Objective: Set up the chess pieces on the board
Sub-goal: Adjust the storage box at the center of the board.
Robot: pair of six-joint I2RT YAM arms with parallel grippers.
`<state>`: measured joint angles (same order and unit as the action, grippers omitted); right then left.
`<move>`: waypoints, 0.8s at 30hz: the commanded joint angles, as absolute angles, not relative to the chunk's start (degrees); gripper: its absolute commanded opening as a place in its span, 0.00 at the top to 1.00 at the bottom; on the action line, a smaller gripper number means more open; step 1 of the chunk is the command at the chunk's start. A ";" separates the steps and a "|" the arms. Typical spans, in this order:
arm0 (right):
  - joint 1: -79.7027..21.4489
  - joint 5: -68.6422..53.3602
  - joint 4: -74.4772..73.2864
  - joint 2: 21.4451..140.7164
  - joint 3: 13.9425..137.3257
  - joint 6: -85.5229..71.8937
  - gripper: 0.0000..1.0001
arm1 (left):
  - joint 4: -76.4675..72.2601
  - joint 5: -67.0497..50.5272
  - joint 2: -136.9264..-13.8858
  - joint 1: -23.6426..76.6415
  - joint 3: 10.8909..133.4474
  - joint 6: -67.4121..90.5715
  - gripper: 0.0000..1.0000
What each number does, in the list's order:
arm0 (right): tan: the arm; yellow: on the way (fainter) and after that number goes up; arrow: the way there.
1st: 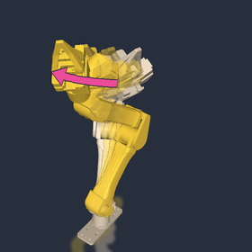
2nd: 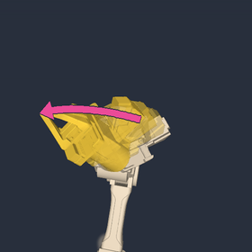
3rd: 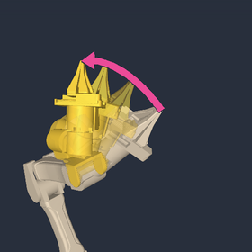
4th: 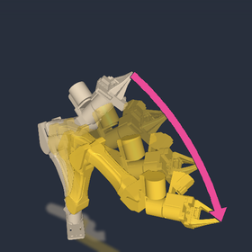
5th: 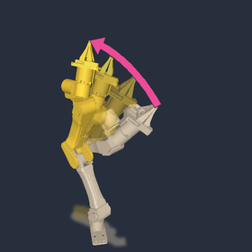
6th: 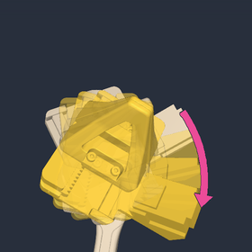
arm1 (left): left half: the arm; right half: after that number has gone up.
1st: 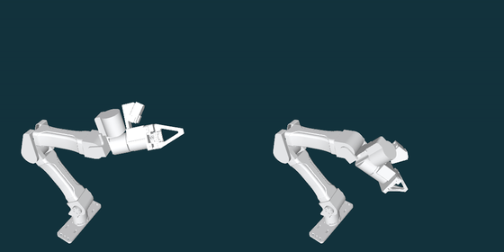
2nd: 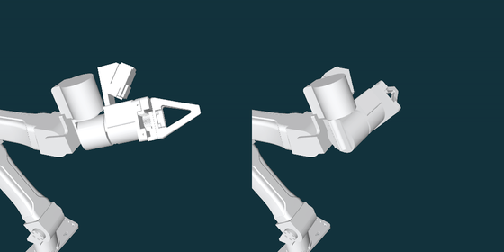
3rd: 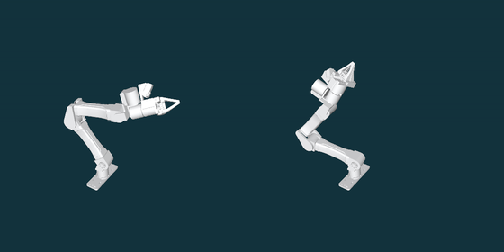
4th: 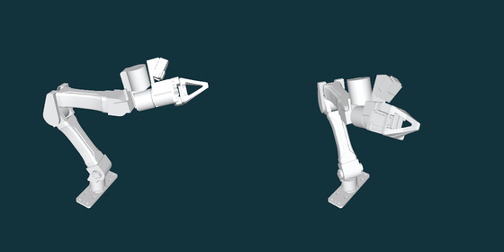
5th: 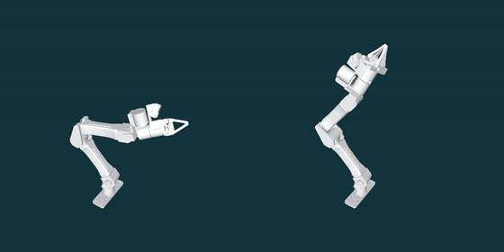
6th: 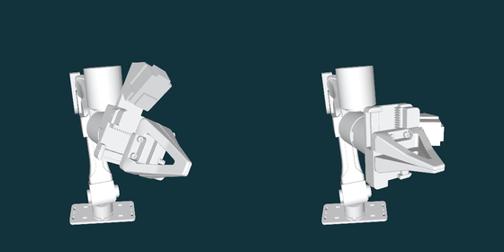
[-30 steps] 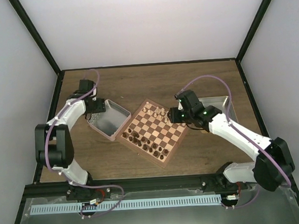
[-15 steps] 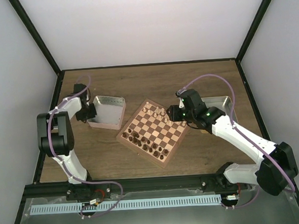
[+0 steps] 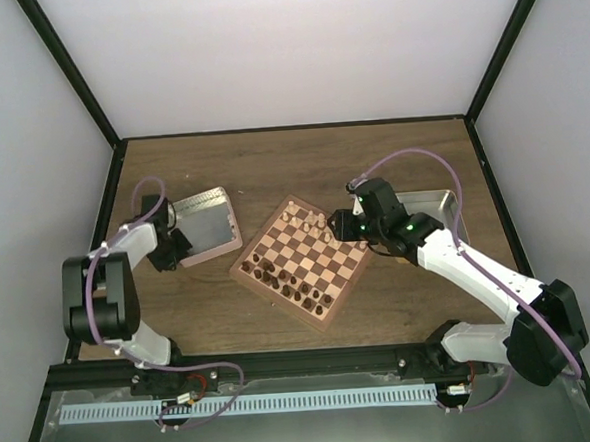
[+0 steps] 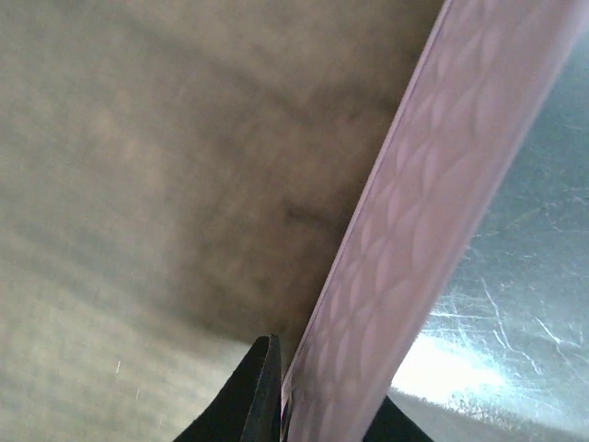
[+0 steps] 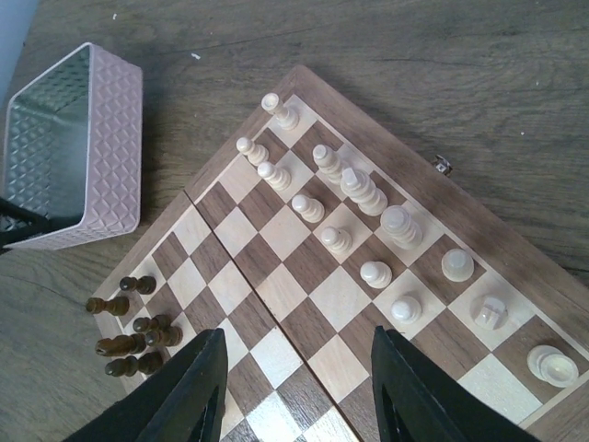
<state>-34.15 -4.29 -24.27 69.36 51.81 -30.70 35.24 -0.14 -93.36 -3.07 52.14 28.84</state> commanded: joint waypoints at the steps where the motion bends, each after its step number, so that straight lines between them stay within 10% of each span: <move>1: -34.10 -4.96 -23.04 68.55 50.93 -31.10 0.55 | 30.97 -4.27 -85.97 -3.33 45.80 41.54 0.87; 24: -34.10 -5.20 -22.00 68.58 50.24 -31.34 0.55 | 35.32 -0.47 -75.61 -1.88 53.75 29.42 0.53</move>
<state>-34.15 -4.91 -23.33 69.04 50.39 -30.92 35.11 1.74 -77.08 -2.94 49.82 37.04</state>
